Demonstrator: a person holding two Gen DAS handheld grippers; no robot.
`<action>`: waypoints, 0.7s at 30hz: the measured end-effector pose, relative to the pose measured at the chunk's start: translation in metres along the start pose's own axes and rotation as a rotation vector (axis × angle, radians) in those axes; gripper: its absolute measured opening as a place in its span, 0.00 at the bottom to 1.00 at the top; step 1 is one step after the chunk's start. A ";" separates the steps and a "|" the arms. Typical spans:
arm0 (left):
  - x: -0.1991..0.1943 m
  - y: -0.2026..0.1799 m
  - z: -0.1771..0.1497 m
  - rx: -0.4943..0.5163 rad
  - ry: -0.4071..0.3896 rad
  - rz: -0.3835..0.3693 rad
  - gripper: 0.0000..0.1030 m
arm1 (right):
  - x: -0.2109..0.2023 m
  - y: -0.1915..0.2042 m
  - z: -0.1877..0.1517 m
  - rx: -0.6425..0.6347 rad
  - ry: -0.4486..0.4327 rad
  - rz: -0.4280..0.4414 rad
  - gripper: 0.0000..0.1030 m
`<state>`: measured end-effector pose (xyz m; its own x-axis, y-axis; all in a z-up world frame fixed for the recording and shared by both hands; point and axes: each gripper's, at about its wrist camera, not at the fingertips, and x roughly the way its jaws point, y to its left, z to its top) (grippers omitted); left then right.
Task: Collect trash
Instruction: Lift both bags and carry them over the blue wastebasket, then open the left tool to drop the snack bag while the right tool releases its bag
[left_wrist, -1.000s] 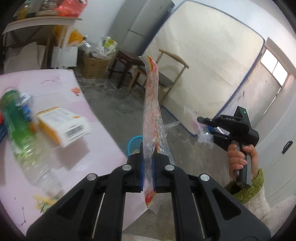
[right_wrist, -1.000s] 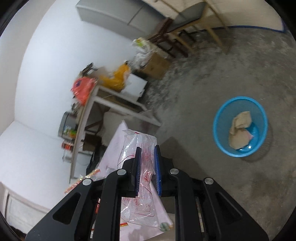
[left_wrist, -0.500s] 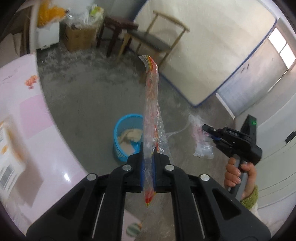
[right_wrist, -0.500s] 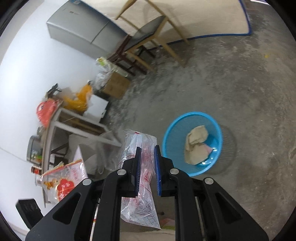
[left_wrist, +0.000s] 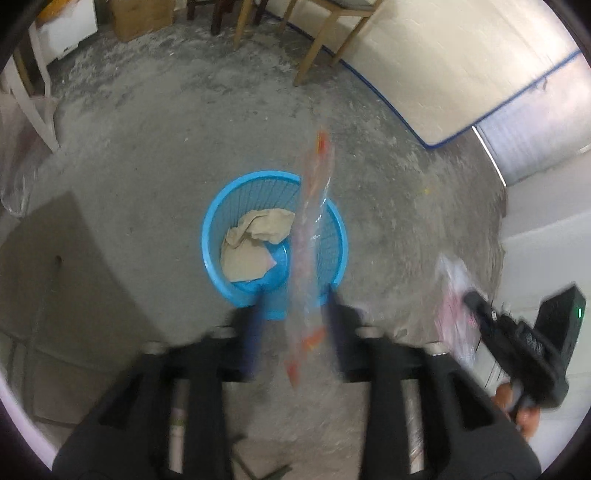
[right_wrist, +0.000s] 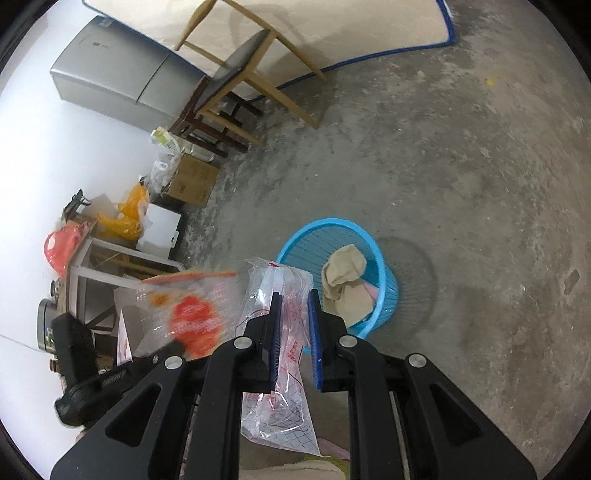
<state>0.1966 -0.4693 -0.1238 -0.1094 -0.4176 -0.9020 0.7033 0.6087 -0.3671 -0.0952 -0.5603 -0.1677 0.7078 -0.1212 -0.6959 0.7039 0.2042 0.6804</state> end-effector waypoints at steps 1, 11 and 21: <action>0.003 0.000 -0.001 -0.020 -0.009 -0.001 0.39 | 0.000 -0.003 0.001 0.002 0.001 -0.002 0.14; -0.047 0.016 -0.011 -0.063 -0.117 -0.059 0.40 | 0.025 -0.005 0.007 -0.029 0.033 -0.032 0.14; -0.190 0.028 -0.080 0.007 -0.363 -0.034 0.50 | 0.087 0.052 0.013 -0.179 0.071 -0.106 0.16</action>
<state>0.1809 -0.3187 0.0190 0.1223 -0.6506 -0.7495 0.7087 0.5859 -0.3930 0.0042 -0.5732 -0.1899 0.6198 -0.0842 -0.7802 0.7480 0.3642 0.5549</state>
